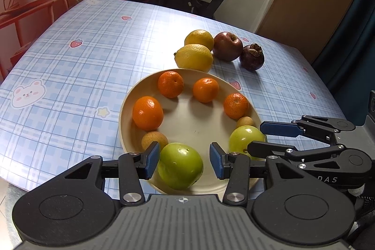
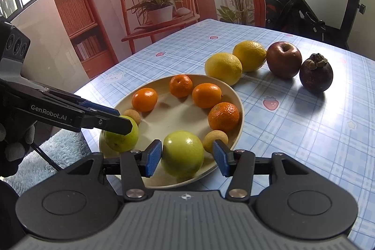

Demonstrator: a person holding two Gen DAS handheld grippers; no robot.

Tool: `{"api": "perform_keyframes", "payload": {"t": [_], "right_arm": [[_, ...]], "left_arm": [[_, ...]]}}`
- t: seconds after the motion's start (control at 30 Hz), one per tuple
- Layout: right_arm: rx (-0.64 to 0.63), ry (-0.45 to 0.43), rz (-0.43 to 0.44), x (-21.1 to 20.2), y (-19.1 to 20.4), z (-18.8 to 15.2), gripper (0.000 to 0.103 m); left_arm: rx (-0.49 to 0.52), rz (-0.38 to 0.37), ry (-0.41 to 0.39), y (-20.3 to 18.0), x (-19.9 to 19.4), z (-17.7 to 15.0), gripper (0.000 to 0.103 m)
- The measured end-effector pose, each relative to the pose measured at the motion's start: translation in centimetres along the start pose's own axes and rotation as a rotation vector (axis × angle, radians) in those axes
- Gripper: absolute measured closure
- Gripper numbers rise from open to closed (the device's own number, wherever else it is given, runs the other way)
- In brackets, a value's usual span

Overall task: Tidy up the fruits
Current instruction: 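Open both grippers and lift them away from the plate, then move both open grippers toward the dark purple mangosteen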

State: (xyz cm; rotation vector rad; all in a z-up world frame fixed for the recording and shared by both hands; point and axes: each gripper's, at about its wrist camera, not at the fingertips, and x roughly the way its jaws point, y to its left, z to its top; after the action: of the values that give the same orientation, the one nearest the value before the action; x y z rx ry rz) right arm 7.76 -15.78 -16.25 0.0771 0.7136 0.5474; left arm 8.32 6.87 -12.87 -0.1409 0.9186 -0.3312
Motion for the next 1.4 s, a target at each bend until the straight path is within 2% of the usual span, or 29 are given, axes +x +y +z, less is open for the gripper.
{"api": "perform_keyframes", "payload": {"t": [0.23, 0.47, 0.63, 1.03, 1.23, 1.4], "right_arm": [[0.063, -0.061, -0.012, -1.4, -1.2, 0.5, 0.051], [0.087, -0.111, -0.049, -2.7, -2.5, 1.5, 0.051], [0.110, -0.109, -0.077, -2.6, -3.6, 1.8, 0.051], [0.104, -0.067, -0.111, -0.8, -4.6, 1.7, 0.051], [0.094, -0.023, -0.116, 0.2, -4.7, 1.3, 0.051], [0.060, -0.007, -0.166, 1.0, -4.6, 1.5, 0.051]], "left_arm": [[0.008, 0.009, -0.065, -0.1, -1.0, 0.6, 0.054], [-0.006, 0.022, -0.126, -0.2, -1.4, 2.7, 0.054], [-0.001, 0.044, -0.157, -0.1, -1.3, 4.3, 0.054], [-0.072, 0.127, -0.111, 4.1, 1.2, 5.3, 0.054], [-0.099, 0.138, -0.078, 5.5, 2.4, 5.1, 0.054], [-0.098, 0.129, -0.058, 5.6, 3.8, 5.7, 0.054]]}}
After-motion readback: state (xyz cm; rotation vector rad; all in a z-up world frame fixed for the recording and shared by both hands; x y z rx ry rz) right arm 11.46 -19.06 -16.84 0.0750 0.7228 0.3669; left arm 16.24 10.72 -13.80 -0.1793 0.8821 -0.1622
